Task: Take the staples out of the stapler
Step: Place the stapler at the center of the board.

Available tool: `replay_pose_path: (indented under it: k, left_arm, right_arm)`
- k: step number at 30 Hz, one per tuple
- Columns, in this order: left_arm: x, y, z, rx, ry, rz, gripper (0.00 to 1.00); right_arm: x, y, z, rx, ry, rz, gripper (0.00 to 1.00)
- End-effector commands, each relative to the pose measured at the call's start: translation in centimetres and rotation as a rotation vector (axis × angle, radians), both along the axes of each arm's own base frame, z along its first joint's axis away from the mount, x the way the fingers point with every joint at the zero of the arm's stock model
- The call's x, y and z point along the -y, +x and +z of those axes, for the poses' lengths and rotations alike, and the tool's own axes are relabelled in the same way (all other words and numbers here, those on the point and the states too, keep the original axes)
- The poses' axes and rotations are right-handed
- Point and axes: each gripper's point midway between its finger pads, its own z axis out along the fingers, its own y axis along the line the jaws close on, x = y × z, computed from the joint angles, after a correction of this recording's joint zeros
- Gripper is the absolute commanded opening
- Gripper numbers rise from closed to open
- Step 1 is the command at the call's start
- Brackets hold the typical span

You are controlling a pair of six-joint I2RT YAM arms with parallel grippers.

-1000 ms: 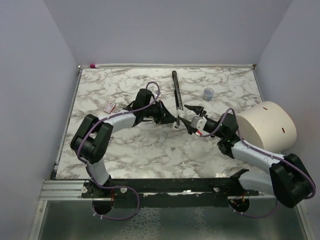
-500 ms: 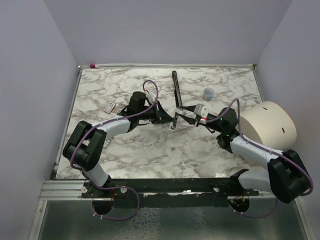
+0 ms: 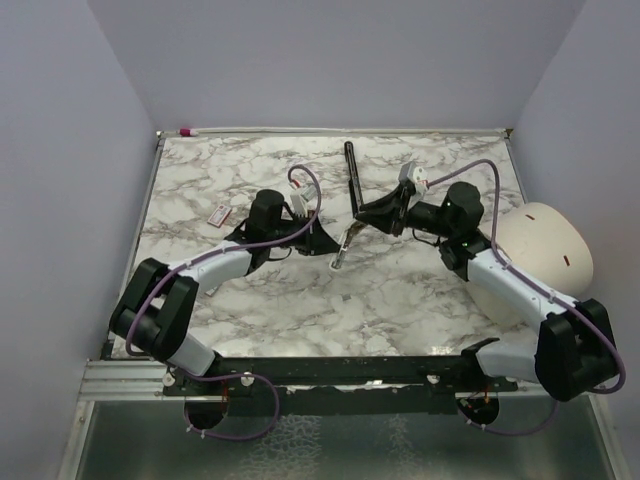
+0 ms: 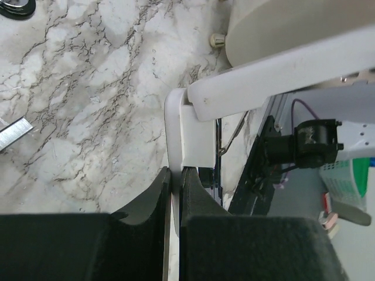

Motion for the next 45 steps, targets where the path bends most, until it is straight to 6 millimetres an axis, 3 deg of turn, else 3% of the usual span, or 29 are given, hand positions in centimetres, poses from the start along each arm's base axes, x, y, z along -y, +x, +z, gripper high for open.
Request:
replay_pose_path:
  k: [1,9,16,19,23,26,28,31,34,39,42,45]
  left_arm:
    - [0.4,-0.8,3.1,0.312,-0.048,-0.123,0.00]
    - [0.1,-1.2,2.4,0.397,-0.026,-0.162,0.00]
    - [-0.2,-0.9,2.7,0.452,-0.016,-0.155,0.00]
    - [0.1,-1.1,3.2,0.422,-0.051,-0.155,0.00]
    - [0.7,-1.0,4.2,0.323,-0.112,-0.117,0.00]
    - [0.5,1.2,2.4,0.159,-0.012,0.006,0.00]
    - [0.7,1.3,1.3,0.032,0.021,0.015,0.00]
    - [1.4,1.0,0.8,-0.132,-0.005,0.001,0.00]
    - [1.2,1.4,-0.3,-0.277,0.016,0.052,0.00]
    - [1.3,1.6,-3.0,-0.532,0.080,0.106,0.00]
    - [1.3,1.9,-3.5,-0.593,0.061,0.145,0.00]
    - [1.3,2.0,-3.4,-0.632,0.045,0.154,0.00]
  right_arm:
    - [-1.0,-3.1,-2.2,-0.409,0.004,0.177,0.01]
    - [-1.1,-5.4,-1.7,-0.742,0.047,0.318,0.01]
    - [-1.0,-7.2,-0.4,-0.895,0.060,0.410,0.01]
    - [-1.0,-6.4,-0.2,-0.893,0.054,0.355,0.01]
    - [-1.0,-4.3,-1.7,-0.864,0.032,0.209,0.01]
    - [-0.7,-2.3,-2.6,-0.839,0.018,0.094,0.01]
    - [-0.2,-0.8,-2.8,-0.785,0.000,-0.001,0.02]
    - [1.3,1.6,-3.0,-0.574,-0.051,-0.147,0.19]
    - [1.8,1.9,-3.0,-0.404,-0.086,-0.150,0.47]
    - [-0.1,-1.5,-3.4,-0.077,-0.136,0.049,0.84]
    - [-1.3,-3.2,-5.0,0.185,-0.223,0.107,0.96]
    - [-1.4,-2.8,-6.4,0.274,-0.261,0.078,0.97]
